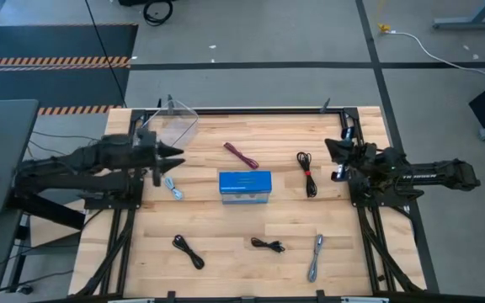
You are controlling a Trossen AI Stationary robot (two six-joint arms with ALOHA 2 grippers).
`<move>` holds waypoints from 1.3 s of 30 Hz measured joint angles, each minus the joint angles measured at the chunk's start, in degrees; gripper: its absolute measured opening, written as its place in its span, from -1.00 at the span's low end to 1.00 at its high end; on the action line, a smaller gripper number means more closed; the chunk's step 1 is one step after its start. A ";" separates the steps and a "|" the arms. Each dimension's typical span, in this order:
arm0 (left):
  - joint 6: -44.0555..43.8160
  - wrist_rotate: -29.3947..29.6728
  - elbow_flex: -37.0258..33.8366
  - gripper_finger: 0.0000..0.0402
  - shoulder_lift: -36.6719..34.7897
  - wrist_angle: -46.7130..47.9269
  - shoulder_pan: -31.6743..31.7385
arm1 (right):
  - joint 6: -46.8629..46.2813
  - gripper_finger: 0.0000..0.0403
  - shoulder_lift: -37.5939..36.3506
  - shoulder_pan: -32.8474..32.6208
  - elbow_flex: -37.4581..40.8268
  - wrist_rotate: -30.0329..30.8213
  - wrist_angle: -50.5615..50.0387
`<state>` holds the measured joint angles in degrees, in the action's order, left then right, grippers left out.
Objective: Pick and place USB-C Cables
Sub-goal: Put the blue charger cable into the transparent bin
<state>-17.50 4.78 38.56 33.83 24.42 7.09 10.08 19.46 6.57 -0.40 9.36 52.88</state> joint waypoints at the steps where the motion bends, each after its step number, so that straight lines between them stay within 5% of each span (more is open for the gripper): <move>1: 0.48 -0.08 2.83 -0.10 3.26 5.12 -0.11 | -0.01 -0.92 0.00 -0.02 0.00 0.12 -1.28; 7: 9.34 0.16 15.20 -0.04 21.09 29.55 -2.39 | 0.19 -0.92 0.02 -0.20 0.01 0.20 -5.97; 17: 37.25 0.45 17.29 -0.04 35.48 39.70 -11.77 | 1.48 -0.65 0.02 -0.22 0.02 0.03 -6.22; 31: 49.35 4.64 16.92 -0.04 47.84 40.67 -14.08 | -2.86 -0.36 0.02 -0.22 0.00 -1.40 -6.47; 39: 50.19 3.15 5.38 -0.04 47.79 35.10 -11.80 | -3.05 -0.36 0.02 -0.22 0.01 -3.90 -6.49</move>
<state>32.69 7.93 43.94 81.62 59.52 -4.71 7.03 19.49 6.35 -0.39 5.46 46.39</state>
